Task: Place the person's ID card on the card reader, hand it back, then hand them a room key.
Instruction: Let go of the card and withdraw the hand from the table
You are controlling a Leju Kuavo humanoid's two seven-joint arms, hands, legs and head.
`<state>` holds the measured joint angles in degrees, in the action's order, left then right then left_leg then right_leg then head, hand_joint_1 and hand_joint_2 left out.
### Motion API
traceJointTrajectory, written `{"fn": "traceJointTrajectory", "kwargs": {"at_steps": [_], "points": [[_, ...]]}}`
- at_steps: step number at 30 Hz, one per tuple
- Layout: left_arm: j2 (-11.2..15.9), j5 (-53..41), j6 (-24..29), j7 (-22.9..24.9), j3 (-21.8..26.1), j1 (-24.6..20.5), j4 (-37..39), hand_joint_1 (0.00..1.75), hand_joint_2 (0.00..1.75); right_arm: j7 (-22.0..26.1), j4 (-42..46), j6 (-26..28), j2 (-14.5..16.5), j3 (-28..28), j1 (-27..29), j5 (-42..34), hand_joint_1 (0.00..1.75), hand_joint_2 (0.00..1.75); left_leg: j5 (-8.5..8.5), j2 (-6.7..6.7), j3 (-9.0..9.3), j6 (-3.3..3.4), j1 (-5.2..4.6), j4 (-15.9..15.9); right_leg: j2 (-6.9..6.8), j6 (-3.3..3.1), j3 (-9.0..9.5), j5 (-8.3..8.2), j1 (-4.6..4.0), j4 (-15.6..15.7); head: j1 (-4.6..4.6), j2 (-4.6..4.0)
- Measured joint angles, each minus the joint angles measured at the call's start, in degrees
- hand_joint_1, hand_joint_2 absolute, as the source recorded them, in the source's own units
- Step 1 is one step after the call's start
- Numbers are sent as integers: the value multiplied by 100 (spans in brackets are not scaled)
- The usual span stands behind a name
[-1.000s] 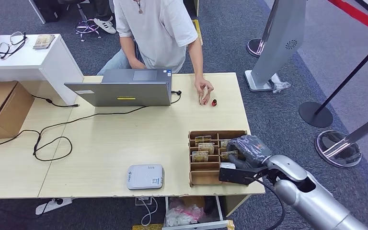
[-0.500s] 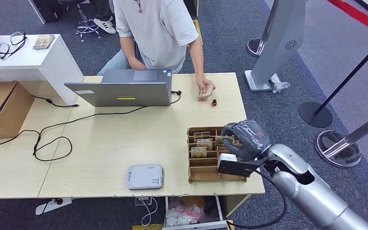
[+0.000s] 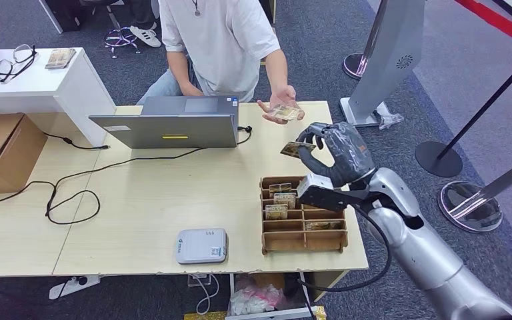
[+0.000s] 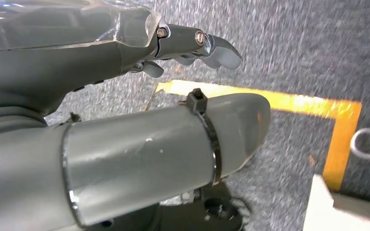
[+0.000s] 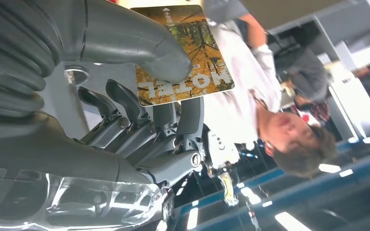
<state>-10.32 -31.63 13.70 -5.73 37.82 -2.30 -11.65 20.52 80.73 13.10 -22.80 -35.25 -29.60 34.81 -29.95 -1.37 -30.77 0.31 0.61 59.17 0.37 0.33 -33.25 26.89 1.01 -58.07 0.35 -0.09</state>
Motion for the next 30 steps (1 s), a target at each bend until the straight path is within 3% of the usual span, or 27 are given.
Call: {"fn": "traceJointTrajectory", "kwargs": {"at_steps": [5, 10, 16, 20, 25, 29, 30], "points": [[43, -62, -105, 93, -1, -23, -1, 0, 0, 18, -651, 226, 747, -19, -500, 155, 175, 175, 6, 1, 4, -3, 2, 0, 3, -3, 0, -2, -2, -5, -1, 0], [33, -114, 15, 58, -4, -34, 0, 0, 0, -41, -1498, 793, 1476, -91, -933, 706, 175, 175, 8, 1, 6, -5, 3, 0, 3, -6, 0, -4, -3, -6, 0, 0], [-16, -169, 182, -17, -28, -36, 0, 0, 0, -69, -2482, 1476, 2002, -255, -1307, 1169, 175, 175, 8, -2, 3, -4, 2, 0, 1, -6, 0, -4, -2, -4, 1, 0], [-19, -164, 179, -17, -42, -37, 0, 0, 0, -82, -2961, 1700, 2214, -327, -1434, 1283, 0, 175, 8, -2, 1, -4, 1, 0, 1, -5, 0, -4, -1, -4, 0, 0], [-19, -109, 184, 31, -41, -40, 0, 0, 0, -180, -3629, 1738, 2509, -373, -1637, 1376, 0, 175, 8, -4, 3, -4, 2, 0, -1, -5, -1, -4, -2, -3, 1, 0], [-19, -66, 193, 67, -40, -37, 0, 0, 0, -193, -3930, 1707, 2660, -399, -1732, 1378, 0, 0, 8, -4, 3, -4, 2, 0, -1, -6, -1, -4, -2, -4, 0, 0], [-19, -60, 193, 73, -40, -36, 0, 0, 0, -200, -3984, 1701, 2684, -403, -1754, 1376, 0, 0, 8, -4, 3, -4, 2, 0, -1, -6, -1, -4, -2, -4, 0, 0]]}}
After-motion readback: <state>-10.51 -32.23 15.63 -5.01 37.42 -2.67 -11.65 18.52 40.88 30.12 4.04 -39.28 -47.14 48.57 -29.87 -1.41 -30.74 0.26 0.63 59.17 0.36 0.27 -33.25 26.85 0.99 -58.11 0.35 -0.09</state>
